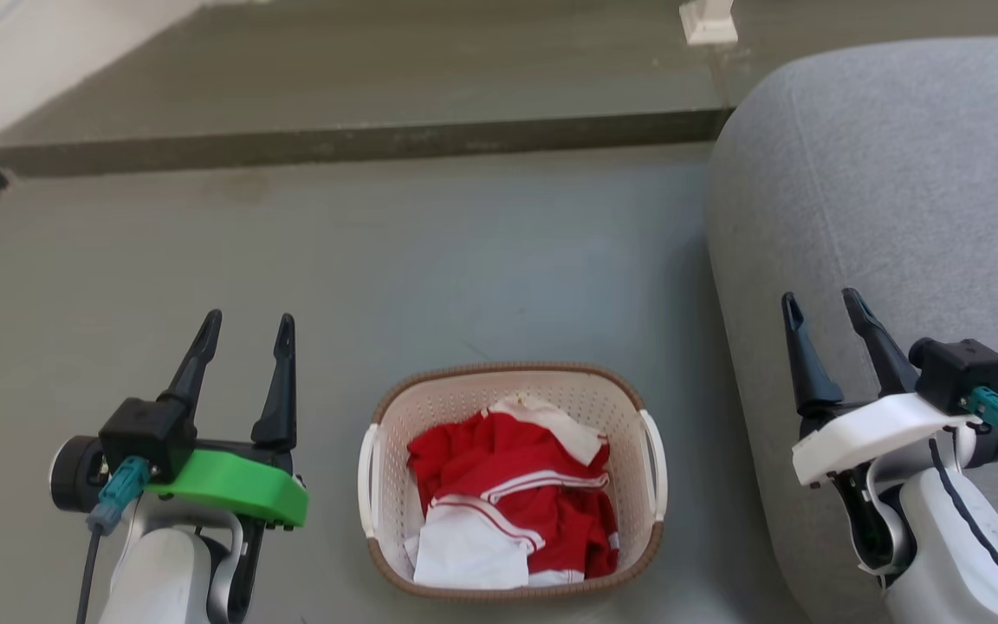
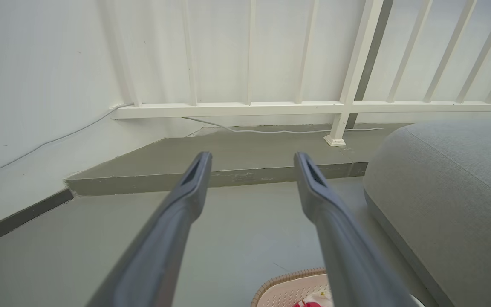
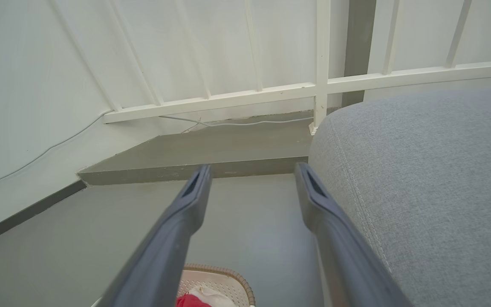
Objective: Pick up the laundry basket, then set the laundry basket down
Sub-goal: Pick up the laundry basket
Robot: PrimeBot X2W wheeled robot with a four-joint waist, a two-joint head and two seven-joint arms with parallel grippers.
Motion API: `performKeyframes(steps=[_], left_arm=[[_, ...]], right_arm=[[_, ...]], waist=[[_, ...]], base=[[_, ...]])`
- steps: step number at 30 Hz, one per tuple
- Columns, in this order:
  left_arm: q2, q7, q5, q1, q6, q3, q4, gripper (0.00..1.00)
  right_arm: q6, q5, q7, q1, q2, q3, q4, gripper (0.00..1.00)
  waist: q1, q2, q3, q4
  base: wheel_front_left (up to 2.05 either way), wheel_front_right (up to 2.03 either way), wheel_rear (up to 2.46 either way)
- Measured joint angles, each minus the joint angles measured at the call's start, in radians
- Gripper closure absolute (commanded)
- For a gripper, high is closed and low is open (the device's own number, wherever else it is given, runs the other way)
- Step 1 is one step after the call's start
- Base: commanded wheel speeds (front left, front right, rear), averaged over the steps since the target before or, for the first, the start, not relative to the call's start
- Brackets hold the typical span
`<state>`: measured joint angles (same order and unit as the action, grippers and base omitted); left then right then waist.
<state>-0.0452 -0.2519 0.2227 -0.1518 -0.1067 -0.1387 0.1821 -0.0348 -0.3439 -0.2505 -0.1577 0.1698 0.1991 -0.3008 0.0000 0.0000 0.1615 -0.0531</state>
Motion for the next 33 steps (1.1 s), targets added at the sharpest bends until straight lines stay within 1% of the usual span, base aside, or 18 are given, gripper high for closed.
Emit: performKeyframes(steps=[4, 5, 9, 12, 16, 19, 22, 23, 28, 33], left_arm=[[0.001, 0.0, 0.002, -0.026, 0.0, -0.007, 0.021, 0.0], [0.001, 0.0, 0.003, -0.034, 0.0, -0.009, 0.03, 0.0], [0.002, 0.0, 0.014, -0.072, -0.003, -0.017, 0.048, 0.0], [0.003, 0.0, 0.018, -0.105, -0.003, -0.02, 0.07, 0.0], [0.004, 0.0, 0.027, -0.15, -0.009, -0.035, 0.118, 0.0], [0.005, 0.0, 0.05, -0.179, -0.012, -0.049, 0.151, 0.0], [0.007, 0.0, 0.061, -0.21, -0.013, -0.061, 0.196, 0.0], [0.007, 0.0, 0.066, -0.219, -0.013, -0.064, 0.214, 0.0], [0.011, 0.001, 0.073, -0.261, -0.014, -0.094, 0.324, 0.0], [0.012, 0.009, 0.11, -0.321, -0.016, -0.115, 0.401, 0.0]], right_arm=[[-0.001, -0.002, 0.0, -0.023, -0.012, 0.003, -0.025, 0.0], [-0.009, -0.002, 0.0, -0.03, -0.012, 0.004, -0.032, 0.0], [-0.009, -0.003, 0.0, -0.051, -0.012, 0.01, -0.063, 0.0], [-0.018, -0.002, 0.0, -0.073, -0.012, 0.026, -0.087, 0.0], [-0.019, -0.001, 0.0, -0.113, -0.012, 0.029, -0.119, 0.0], [-0.028, -0.001, 0.001, -0.133, -0.012, 0.034, -0.147, 0.0], [-0.03, -0.001, 0.005, -0.159, -0.014, 0.041, -0.179, 0.0], [-0.035, -0.001, 0.005, -0.168, -0.015, 0.042, -0.191, 0.0], [-0.044, -0.001, 0.014, -0.211, -0.024, 0.052, -0.249, 0.0], [-0.053, -0.004, 0.023, -0.258, -0.047, 0.069, -0.312, 0.0]], waist=[[0.0, 0.0, 0.045, 0.0], [0.0, 0.0, 0.057, 0.0], [0.0, 0.0, 0.106, 0.001], [0.0, 0.0, 0.143, 0.003], [0.0, 0.0, 0.204, 0.006], [0.0, 0.0, 0.241, 0.009], [0.0001, 0.0, 0.277, 0.012], [0.0001, 0.0, 0.289, 0.012], [0.0001, 0.0, 0.35, 0.017], [0.0001, 0.0, 0.409, 0.02]], base=[[0.0, 0.0, 0.0], [0.0, 0.0, 0.0], [0.0, 0.0, 0.0], [0.0, 0.0, 0.0], [0.0, 0.0, 0.0], [0.0, 0.0, 0.0], [0.0, 0.0, 0.0], [0.0, 0.0, 0.0], [0.0, 0.0, 0.0], [0.0, 0.0, 0.0]])
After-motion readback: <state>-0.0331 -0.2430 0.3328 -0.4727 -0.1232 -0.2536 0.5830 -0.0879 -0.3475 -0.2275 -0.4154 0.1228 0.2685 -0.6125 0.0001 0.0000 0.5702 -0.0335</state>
